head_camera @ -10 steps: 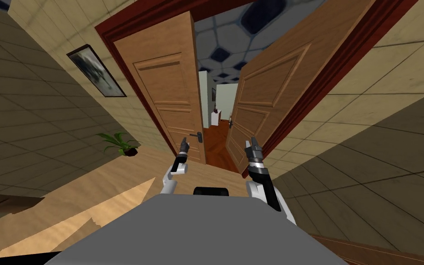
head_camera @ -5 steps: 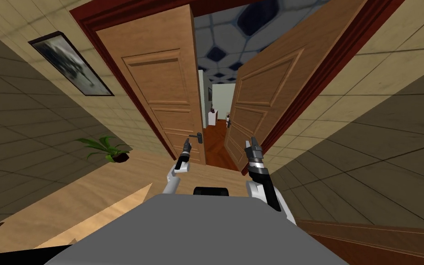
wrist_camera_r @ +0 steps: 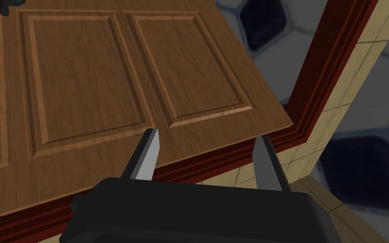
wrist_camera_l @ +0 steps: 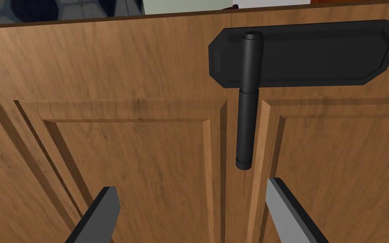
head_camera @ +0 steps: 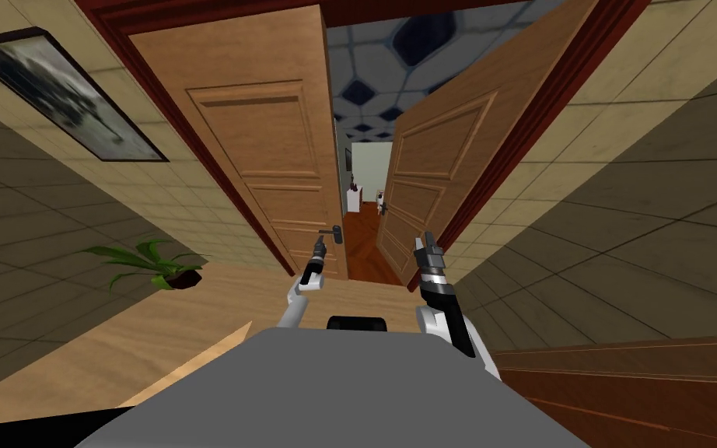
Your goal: Push the door open
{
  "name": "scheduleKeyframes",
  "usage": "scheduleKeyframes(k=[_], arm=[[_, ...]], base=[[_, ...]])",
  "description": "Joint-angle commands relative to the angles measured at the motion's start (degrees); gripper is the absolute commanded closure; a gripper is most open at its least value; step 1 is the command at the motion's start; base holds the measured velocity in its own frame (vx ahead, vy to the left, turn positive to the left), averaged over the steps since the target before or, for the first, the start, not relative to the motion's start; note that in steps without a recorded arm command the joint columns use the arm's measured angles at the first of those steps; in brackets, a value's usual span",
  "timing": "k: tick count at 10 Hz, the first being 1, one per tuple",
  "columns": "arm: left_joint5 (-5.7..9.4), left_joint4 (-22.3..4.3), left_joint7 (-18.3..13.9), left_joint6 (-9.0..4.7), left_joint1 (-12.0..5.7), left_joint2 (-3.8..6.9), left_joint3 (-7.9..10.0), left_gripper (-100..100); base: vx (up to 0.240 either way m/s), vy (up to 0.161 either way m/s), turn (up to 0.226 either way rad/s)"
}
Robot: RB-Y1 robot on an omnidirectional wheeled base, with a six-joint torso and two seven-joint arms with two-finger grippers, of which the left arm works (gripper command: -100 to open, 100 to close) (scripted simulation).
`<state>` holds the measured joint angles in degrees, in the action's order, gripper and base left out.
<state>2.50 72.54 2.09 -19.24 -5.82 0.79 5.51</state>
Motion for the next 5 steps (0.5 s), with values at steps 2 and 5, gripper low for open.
scheduleKeyframes(k=[2,5], arm=[[-0.21,-3.7,0.6,0.24,-2.17,-0.52,0.39,-100],[-0.47,-7.9,1.3,0.57,-4.48,-1.26,0.75,-100]], base=[[0.002,0.118,-0.125],[-0.009,0.113,-0.133]])
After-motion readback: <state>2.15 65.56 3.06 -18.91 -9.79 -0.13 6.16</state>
